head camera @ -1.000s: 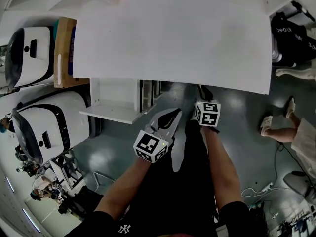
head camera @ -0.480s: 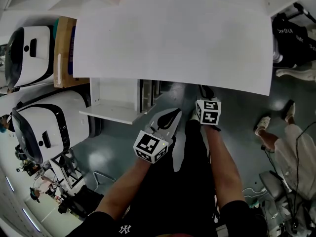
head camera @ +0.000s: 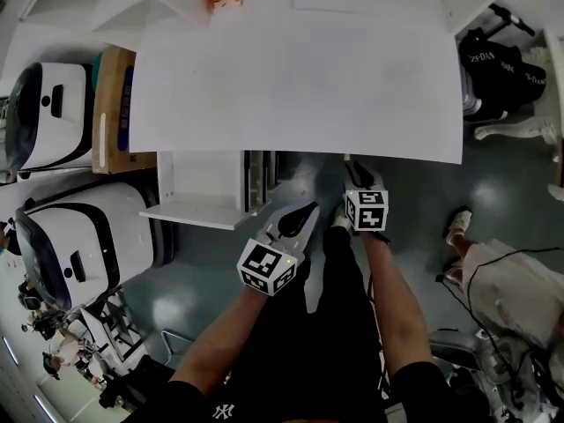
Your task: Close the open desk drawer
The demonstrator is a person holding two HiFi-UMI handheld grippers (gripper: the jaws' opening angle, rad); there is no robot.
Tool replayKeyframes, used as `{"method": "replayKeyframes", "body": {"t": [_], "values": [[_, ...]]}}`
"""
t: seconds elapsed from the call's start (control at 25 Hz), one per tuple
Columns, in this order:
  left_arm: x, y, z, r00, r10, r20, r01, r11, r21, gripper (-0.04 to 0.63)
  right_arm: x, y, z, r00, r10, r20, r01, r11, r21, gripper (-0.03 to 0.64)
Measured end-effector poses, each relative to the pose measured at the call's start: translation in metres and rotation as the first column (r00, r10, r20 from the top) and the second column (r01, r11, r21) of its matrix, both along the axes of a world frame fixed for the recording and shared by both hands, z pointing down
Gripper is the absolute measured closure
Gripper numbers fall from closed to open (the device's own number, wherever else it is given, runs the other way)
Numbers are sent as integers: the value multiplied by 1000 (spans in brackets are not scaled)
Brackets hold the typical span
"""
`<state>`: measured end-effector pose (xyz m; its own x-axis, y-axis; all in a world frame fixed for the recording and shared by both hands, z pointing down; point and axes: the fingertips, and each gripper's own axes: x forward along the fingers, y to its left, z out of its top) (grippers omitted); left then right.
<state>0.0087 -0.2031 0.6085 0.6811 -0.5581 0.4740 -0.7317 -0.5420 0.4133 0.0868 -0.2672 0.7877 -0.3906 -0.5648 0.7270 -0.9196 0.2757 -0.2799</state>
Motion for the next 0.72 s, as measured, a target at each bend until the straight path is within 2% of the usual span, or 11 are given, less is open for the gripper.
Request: {"method": "replayKeyframes", "body": {"t": [0.24, 0.36, 0.52, 0.72], "values": [[-11, 18, -20, 1000, 23, -15, -23, 1000, 16, 594, -5, 21, -60, 999, 31, 21, -32, 996, 86, 570], [-13, 22, -32, 999, 32, -30, -31, 999, 25, 594, -4, 27, -86, 998, 52, 23, -54, 991, 120, 578], [-19, 30, -48, 997, 41, -71, -41, 999, 1, 594, -7, 41, -112, 996, 86, 37, -91, 986, 143, 584], [-30, 40, -72, 995, 57, -78, -56, 998, 14, 594, -22, 58, -155, 993, 100, 70, -112, 975, 191, 594]]}}
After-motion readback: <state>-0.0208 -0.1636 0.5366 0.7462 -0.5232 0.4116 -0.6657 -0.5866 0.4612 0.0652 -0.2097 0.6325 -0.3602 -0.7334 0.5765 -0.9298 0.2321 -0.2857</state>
